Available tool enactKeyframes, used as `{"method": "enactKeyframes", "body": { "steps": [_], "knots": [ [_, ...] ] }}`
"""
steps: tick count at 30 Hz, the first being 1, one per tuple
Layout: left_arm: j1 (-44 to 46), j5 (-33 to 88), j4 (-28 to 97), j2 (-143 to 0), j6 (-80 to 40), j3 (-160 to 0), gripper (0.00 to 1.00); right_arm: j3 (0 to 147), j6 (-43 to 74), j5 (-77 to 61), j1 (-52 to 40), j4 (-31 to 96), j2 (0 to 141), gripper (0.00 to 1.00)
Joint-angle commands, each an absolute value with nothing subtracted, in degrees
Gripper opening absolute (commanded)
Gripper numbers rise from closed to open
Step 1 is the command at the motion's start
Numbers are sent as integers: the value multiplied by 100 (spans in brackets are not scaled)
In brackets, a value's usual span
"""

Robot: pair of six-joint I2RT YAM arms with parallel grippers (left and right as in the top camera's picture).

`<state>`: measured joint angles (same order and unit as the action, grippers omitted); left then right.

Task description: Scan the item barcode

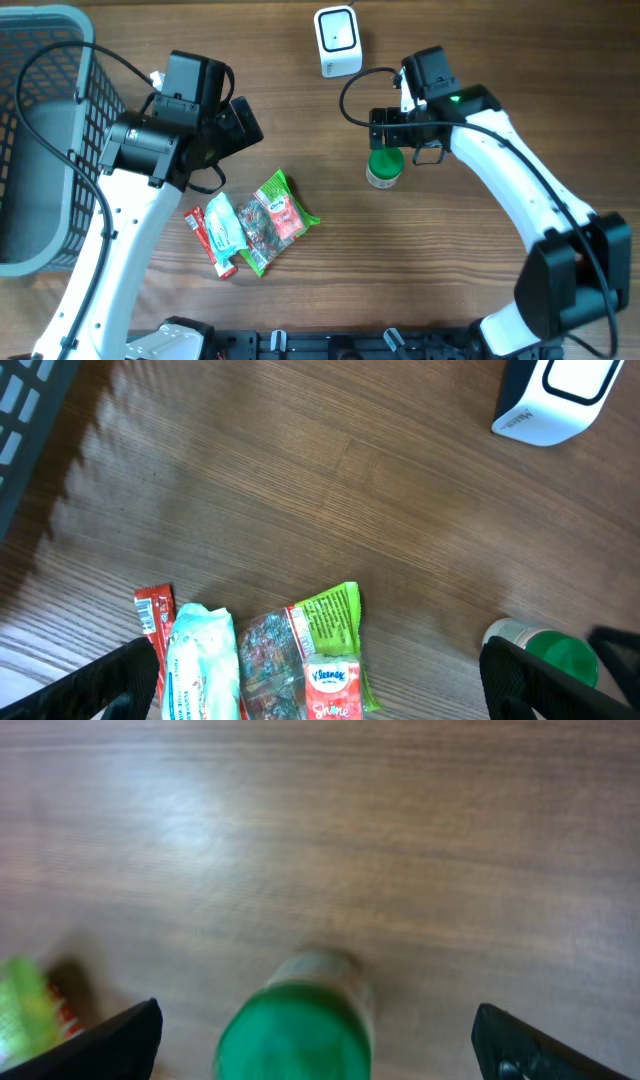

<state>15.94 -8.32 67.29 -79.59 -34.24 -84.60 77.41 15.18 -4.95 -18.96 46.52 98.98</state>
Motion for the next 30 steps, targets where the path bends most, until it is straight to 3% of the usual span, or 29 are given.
{"method": "enactKeyframes", "body": {
  "steps": [1, 6, 8, 11, 18, 30],
  "knots": [
    [1579, -862, 6731, -7966, -3498, -8497, 100, 7817, 1586, -1037, -1927, 4890, 9719, 100],
    [1579, -862, 6731, -7966, -3498, -8497, 100, 7518, 2596, -913, -1935, 5002, 9760, 99],
    [1579, -862, 6731, -7966, -3496, -8497, 100, 7518, 2764, -884, -1973, 5050, 9773, 89],
    [1579, -862, 6731, -7966, -3498, -8497, 100, 7518, 3057, -235, -2209, 5113, 9773, 85],
    [1579, -862, 6731, -7966, -3496, -8497, 100, 7507, 3210, 327, -2696, 5146, 10038, 86],
    [1579, -862, 6731, -7966, -3498, -8497, 100, 7478, 3140, 486, -2700, 5037, 10759, 86]
  ]
}}
